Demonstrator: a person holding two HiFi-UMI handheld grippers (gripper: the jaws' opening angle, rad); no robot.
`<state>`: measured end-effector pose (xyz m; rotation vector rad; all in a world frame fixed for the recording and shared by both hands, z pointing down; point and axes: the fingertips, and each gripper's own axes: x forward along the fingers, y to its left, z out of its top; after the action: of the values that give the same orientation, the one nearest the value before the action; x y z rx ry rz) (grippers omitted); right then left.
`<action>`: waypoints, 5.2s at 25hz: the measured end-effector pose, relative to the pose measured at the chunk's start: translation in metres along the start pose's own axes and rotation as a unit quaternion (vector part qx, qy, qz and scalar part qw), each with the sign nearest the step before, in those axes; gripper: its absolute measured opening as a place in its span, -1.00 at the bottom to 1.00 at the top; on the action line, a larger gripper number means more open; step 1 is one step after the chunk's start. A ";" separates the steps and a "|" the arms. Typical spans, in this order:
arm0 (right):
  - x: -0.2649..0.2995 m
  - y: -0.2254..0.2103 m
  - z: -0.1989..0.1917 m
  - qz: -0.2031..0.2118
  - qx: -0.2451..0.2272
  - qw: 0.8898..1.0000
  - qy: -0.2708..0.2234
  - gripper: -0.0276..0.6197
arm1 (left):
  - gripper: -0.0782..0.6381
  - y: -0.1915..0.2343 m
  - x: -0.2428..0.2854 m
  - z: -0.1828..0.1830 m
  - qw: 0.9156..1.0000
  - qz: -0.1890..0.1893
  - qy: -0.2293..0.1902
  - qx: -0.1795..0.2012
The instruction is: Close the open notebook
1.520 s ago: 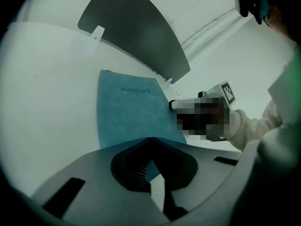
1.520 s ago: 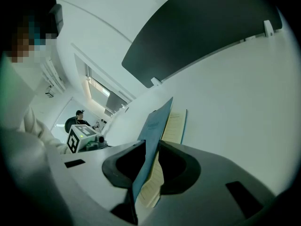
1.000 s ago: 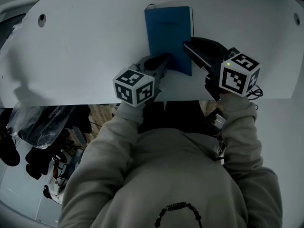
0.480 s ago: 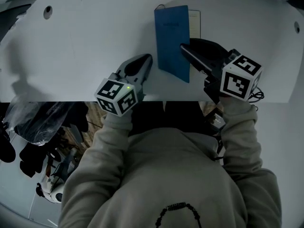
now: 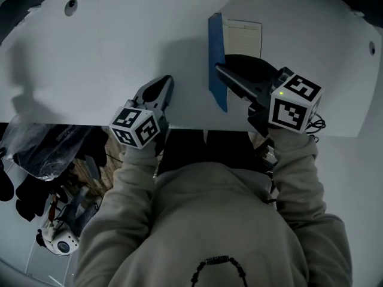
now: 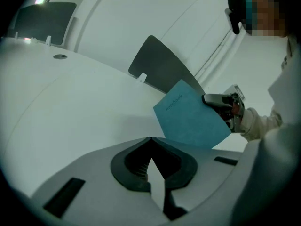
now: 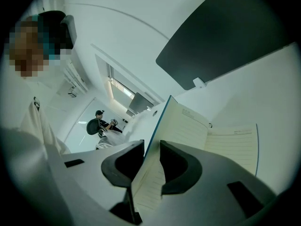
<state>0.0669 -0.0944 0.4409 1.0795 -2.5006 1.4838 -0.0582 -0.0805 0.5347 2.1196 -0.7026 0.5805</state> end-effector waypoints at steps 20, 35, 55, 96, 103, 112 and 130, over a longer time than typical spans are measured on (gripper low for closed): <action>0.024 0.022 0.004 -0.035 -0.071 0.996 0.040 -0.59 | -0.77 0.039 -0.034 -0.023 0.999 0.030 -0.006 -0.038; 0.057 0.043 0.001 -0.030 -0.087 0.993 0.070 -0.59 | -0.78 0.070 -0.062 -0.041 0.996 0.046 -0.017 -0.081; 0.143 0.042 -0.029 0.019 -0.059 0.995 0.080 -0.59 | -0.77 0.103 -0.087 -0.056 0.992 0.052 -0.036 -0.111; 0.170 0.004 -0.058 -0.013 -0.013 0.987 0.161 -0.68 | -0.77 0.056 -0.090 -0.049 0.989 0.013 -0.064 -0.133; 0.165 0.014 -0.048 -0.001 -0.028 0.988 0.150 -0.68 | -0.78 0.053 -0.093 -0.049 0.990 0.012 -0.068 -0.125; 0.155 0.025 -0.047 -0.005 -0.042 0.989 0.145 -0.77 | -0.78 0.044 -0.099 -0.040 0.990 0.006 -0.082 -0.111; 0.128 0.048 -0.033 -0.002 -0.068 0.986 0.149 -0.85 | -0.78 0.018 -0.110 -0.020 0.990 0.006 -0.102 -0.093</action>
<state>-0.0680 -0.1234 0.4699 0.7744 -2.3484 1.3369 -0.1544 -0.0429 0.4889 2.0187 -0.8494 0.2926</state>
